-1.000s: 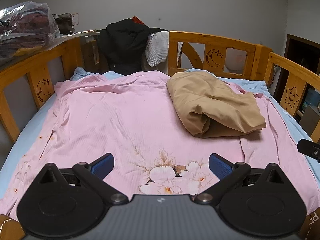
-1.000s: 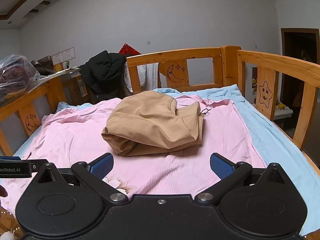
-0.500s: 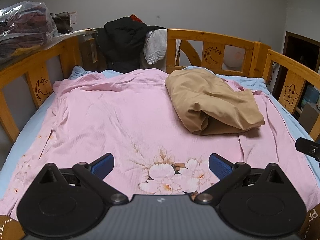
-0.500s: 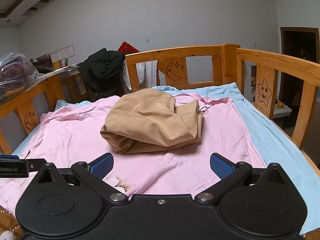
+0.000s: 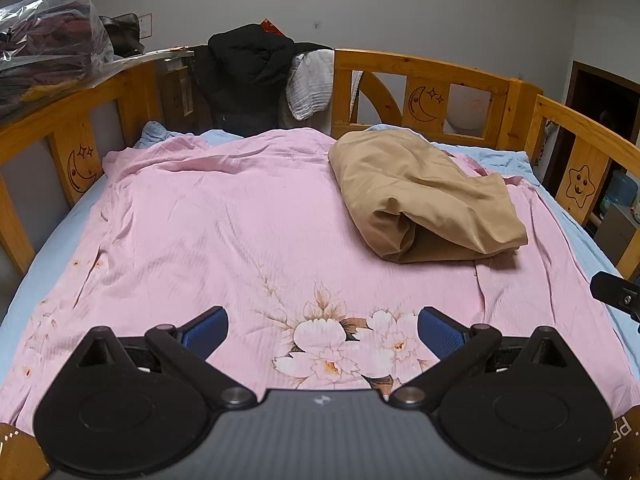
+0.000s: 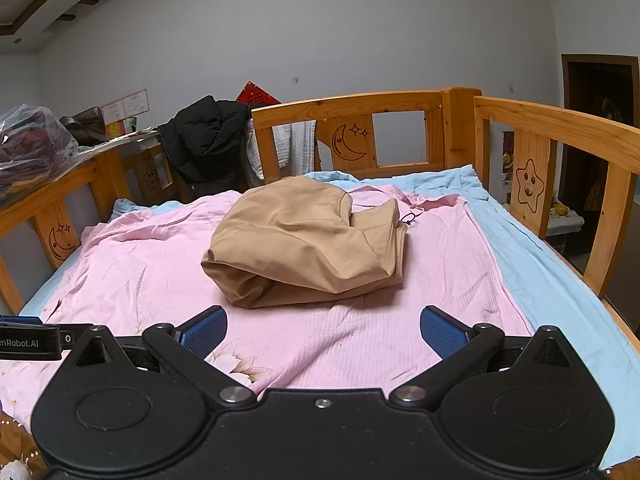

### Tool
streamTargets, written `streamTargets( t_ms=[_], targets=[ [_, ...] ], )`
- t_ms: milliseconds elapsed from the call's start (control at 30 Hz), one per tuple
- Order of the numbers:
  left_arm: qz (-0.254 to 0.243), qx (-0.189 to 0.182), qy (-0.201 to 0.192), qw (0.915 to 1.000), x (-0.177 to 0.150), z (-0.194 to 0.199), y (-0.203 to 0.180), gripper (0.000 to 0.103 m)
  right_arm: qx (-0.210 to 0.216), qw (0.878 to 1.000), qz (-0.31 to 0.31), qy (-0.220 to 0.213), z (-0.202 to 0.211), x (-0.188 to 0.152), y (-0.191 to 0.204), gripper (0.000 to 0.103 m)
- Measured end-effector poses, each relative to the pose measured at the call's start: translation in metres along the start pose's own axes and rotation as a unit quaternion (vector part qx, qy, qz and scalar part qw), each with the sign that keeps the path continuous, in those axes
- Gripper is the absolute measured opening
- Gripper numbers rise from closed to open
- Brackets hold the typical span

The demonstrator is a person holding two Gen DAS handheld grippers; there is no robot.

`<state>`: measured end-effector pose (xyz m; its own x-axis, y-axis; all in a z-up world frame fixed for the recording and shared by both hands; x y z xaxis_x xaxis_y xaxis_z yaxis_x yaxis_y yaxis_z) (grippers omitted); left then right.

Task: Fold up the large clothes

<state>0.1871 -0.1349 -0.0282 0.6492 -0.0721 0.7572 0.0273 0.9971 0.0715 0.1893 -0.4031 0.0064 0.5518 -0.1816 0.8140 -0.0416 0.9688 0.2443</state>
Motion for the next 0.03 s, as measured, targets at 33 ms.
streamTargets(
  t_ms=[33],
  targets=[
    [0.000,0.000,0.000,1.0000,0.0000,-0.0001,-0.0003,0.102,0.000,1.000,0.000,0.000,0.0000,0.0000,0.0001,0.102]
  ],
)
Point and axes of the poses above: each gripper's, at about its wrist camera, not at the fingertips, and z roughly against the way its jaws point, y to its left, x to its top, the point moved 1 cm from there along -z, roughly the way its jaws point, and after that the axes turned 8 degrees about -z, right-handed, at the moved point
